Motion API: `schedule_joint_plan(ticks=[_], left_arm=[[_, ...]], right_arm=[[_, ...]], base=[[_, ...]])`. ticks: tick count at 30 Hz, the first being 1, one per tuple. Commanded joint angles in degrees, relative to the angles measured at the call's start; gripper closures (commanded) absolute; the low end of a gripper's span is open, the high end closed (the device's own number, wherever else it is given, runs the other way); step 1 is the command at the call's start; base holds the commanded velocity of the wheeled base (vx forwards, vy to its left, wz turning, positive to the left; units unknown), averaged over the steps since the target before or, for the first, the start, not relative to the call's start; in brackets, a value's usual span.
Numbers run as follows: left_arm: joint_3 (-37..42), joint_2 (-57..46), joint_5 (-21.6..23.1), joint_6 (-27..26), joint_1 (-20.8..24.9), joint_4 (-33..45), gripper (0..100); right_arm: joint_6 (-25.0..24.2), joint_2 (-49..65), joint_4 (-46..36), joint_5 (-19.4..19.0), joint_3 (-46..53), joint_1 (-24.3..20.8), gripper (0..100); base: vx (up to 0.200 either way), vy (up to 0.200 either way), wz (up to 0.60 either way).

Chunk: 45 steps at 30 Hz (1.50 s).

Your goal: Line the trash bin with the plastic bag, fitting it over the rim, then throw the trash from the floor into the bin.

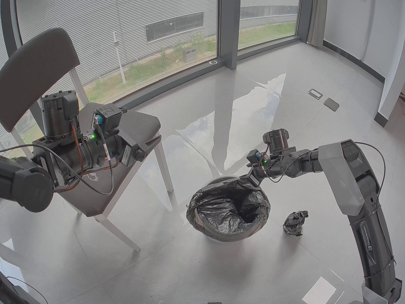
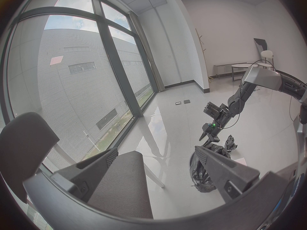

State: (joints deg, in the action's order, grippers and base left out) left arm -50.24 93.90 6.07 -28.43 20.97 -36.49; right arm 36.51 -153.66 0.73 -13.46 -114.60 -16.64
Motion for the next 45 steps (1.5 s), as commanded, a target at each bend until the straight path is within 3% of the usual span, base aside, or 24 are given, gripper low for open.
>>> schedule_joint_plan(ticks=[1, 11, 17, 20, 21, 30, 34, 38, 39, 41, 45], left_arm=[[-0.04, -0.21, -0.01, 0.66, 0.57, -0.08, 0], [0.49, 1.19, -2.2, 2.76, 3.91, 0.45, 0], [0.76, 2.07, -8.97, 9.18, 5.31, 5.02, 0], [1.19, 2.07, -9.32, 11.47, 5.05, 5.72, 0], [1.37, 1.63, -9.41, 13.49, 4.7, 6.6, 0], [3.92, -0.83, -9.67, 14.72, 4.34, 9.77, 0], [3.04, -5.49, -10.55, 14.81, 3.91, 28.66, 0], [-5.31, -9.88, -9.76, 15.16, 2.85, 52.31, 0], [-5.31, -9.88, -9.76, 15.16, 2.85, 52.31, 0], [-12.25, -8.83, -5.54, 18.58, 2.94, 63.91, 0], [-13.4, -6.8, 3.6, 27.81, 3.55, 62.24, 0]], right_arm=[[0.58, 2.58, 2.08, 0.01, 0.01, 0.03, 0], [-3.11, 13.83, 3.66, -0.6, 0.01, -0.5, 0], [-5.75, 29.21, 6.12, -0.16, 20.38, -0.67, 0], [-6.28, 32.11, 6.04, -0.08, 24.25, -0.76, 0], [-7.51, 37.38, 6.21, 0.01, 31.99, -1.29, 0], [-10.76, 50.83, 5.77, 0.1, 50.62, -1.64, 0], [-10.85, 53.38, 5.77, 0.27, 57.21, -1.73, 0], [-11.02, 55.75, 5.68, 2.74, 61.61, -1.64, 0], [-11.02, 55.75, 5.68, 2.74, 61.61, -1.64, 0], [-12.34, 56.81, 5.51, 4.05, 63.8, -1.38, 0], [-14.36, 56.89, 4.37, 4.14, 64.86, -1.38, 0]], base=[[0.0, 0.0, 0.0], [0.0, 0.0, 0.0], [0.0, 0.0, 0.0], [0.0, 0.0, 0.0], [0.0, 0.0, 0.0], [0.0, 0.0, 0.0], [0.0, 0.0, 0.0], [0.0, 0.0, 0.0], [0.0, 0.0, 0.0], [0.0, 0.0, 0.0], [0.0, 0.0, 0.0]])
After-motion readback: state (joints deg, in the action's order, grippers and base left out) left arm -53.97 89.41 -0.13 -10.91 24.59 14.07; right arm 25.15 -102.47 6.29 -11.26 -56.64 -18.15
